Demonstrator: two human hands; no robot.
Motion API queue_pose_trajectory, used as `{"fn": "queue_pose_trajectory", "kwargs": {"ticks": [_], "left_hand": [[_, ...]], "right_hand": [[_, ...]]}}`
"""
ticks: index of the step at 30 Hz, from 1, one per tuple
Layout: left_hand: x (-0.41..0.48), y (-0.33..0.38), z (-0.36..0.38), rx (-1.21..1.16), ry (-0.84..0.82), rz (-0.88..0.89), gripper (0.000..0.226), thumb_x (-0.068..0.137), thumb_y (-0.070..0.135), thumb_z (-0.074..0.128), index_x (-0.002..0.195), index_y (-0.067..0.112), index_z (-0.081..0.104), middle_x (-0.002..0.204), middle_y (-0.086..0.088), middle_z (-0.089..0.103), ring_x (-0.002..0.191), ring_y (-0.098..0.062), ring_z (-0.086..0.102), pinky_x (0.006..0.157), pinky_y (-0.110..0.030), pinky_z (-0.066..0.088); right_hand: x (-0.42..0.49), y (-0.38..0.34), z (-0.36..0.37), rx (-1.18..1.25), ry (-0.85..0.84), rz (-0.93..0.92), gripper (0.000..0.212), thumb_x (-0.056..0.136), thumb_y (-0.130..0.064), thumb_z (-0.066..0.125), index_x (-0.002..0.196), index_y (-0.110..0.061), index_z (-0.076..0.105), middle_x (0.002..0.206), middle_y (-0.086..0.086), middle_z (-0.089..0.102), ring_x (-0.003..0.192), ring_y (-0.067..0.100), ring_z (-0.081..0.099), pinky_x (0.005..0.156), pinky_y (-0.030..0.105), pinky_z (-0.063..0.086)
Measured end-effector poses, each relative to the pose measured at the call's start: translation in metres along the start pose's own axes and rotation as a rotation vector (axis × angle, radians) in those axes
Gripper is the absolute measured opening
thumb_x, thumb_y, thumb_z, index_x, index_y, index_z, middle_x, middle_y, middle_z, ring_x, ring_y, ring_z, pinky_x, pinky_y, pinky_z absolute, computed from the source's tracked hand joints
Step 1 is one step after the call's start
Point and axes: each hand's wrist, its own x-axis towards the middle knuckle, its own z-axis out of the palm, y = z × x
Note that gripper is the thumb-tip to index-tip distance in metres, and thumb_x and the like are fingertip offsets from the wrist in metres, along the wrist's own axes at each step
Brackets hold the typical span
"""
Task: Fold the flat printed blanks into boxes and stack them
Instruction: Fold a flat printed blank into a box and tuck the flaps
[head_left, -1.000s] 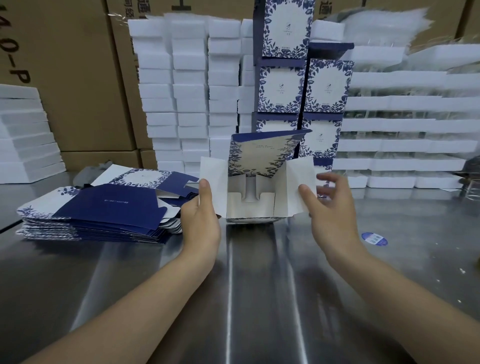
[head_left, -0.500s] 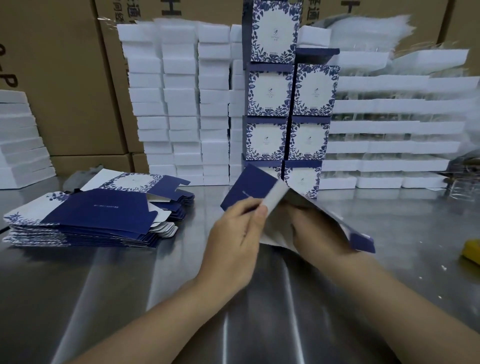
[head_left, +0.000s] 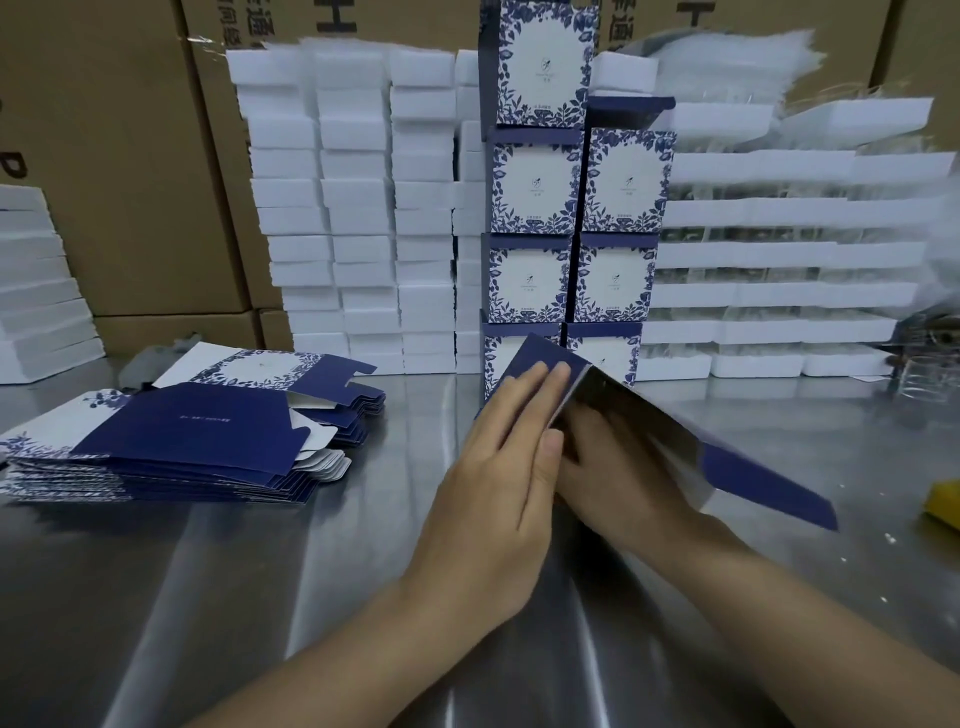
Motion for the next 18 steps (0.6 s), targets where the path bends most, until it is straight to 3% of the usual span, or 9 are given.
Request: {"fn": "queue_pose_trajectory", "kwargs": {"ticks": [4,5,7,9,11,13,16,18], "left_hand": [[0.004,-0.009,-0.002,-0.035,0.094,-0.09,0.051,0.115,0.038,0.027,0.165,0.03,0.033,0.168,0.019,0.032,0.157,0.0,0.023,0.128,-0.03,0.024],[0.004,-0.011,-0.002,-0.049,0.111,-0.093,0.05,0.116,0.037,0.029,0.165,0.03,0.033,0.169,0.02,0.031,0.157,0.001,0.023,0.128,-0.029,0.024],[0.004,-0.013,-0.002,-0.054,0.101,-0.08,0.05,0.116,0.035,0.031,0.166,0.036,0.029,0.17,0.023,0.027,0.157,0.003,0.02,0.128,-0.029,0.023],[0.004,-0.013,-0.002,-0.063,0.022,-0.072,0.057,0.111,0.036,0.038,0.165,0.048,0.022,0.172,0.025,0.018,0.159,0.002,0.015,0.129,-0.036,0.027],[0.002,-0.011,-0.001,-0.071,-0.064,-0.081,0.073,0.099,0.044,0.049,0.161,0.06,0.014,0.172,0.03,0.007,0.161,-0.001,0.01,0.128,-0.044,0.029],[0.001,-0.011,-0.002,-0.054,-0.094,-0.091,0.079,0.092,0.05,0.055,0.158,0.065,0.014,0.171,0.033,0.005,0.161,-0.003,0.01,0.127,-0.046,0.031],[0.001,-0.013,-0.004,-0.084,-0.036,-0.083,0.07,0.093,0.054,0.057,0.157,0.06,0.029,0.167,0.03,0.021,0.155,0.004,0.023,0.123,-0.038,0.037],[0.002,-0.015,-0.004,-0.169,0.048,-0.12,0.062,0.097,0.055,0.057,0.155,0.053,0.036,0.157,0.03,0.036,0.149,0.004,0.036,0.117,-0.038,0.045]], "right_hand": [[0.003,-0.009,-0.001,0.256,0.183,0.052,0.034,0.105,-0.056,0.04,0.125,-0.038,0.061,0.114,-0.019,0.071,0.116,0.008,0.065,0.107,0.044,0.048],[0.003,-0.009,0.001,0.308,0.177,0.076,0.046,0.102,-0.069,0.034,0.127,-0.04,0.061,0.119,-0.021,0.07,0.124,0.007,0.062,0.113,0.045,0.044],[-0.003,-0.014,0.003,0.462,0.147,0.146,0.077,0.085,-0.096,0.025,0.133,-0.048,0.06,0.131,-0.023,0.067,0.136,0.003,0.054,0.121,0.038,0.035],[-0.003,-0.018,0.003,0.521,0.142,0.151,0.073,0.075,-0.103,0.027,0.121,-0.059,0.063,0.118,-0.027,0.071,0.125,-0.004,0.059,0.114,0.024,0.036],[-0.001,-0.026,-0.001,0.503,0.161,0.143,0.07,0.081,-0.097,0.036,0.115,-0.045,0.068,0.109,-0.018,0.074,0.116,0.0,0.064,0.109,0.032,0.043],[-0.001,-0.028,-0.002,0.587,0.177,0.135,0.059,0.091,-0.079,0.046,0.119,-0.032,0.069,0.112,-0.012,0.074,0.118,0.007,0.066,0.109,0.042,0.047],[0.003,-0.027,-0.004,0.762,0.16,0.245,0.041,0.104,-0.062,0.045,0.121,-0.032,0.068,0.121,-0.012,0.073,0.124,0.009,0.064,0.114,0.043,0.044],[0.008,-0.026,-0.006,0.774,0.232,0.325,0.018,0.108,-0.049,0.051,0.111,-0.042,0.068,0.116,-0.02,0.072,0.124,0.01,0.064,0.113,0.043,0.045]]}}
